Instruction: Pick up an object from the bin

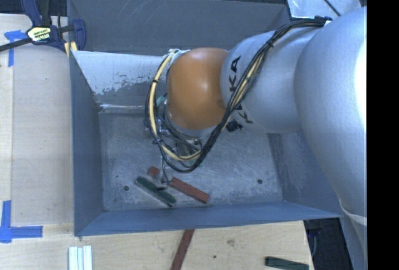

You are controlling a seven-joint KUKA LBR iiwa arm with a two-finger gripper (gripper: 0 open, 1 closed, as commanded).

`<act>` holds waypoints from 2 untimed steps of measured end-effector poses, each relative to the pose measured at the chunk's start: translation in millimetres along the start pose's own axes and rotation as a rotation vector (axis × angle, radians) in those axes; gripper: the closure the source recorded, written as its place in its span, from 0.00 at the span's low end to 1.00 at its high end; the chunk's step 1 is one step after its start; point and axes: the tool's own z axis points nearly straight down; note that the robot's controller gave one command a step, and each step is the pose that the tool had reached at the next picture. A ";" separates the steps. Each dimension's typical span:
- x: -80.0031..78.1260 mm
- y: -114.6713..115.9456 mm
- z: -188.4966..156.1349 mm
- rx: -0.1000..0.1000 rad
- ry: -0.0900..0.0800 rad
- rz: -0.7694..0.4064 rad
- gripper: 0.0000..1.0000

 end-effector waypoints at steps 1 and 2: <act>23.7 -10.1 31.9 -0.004 -0.002 -0.263 1.00; 23.6 -10.1 31.9 -0.004 -0.002 -0.263 1.00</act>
Offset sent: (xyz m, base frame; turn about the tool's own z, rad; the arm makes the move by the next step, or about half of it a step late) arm 0.0000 0.0000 0.0000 0.0000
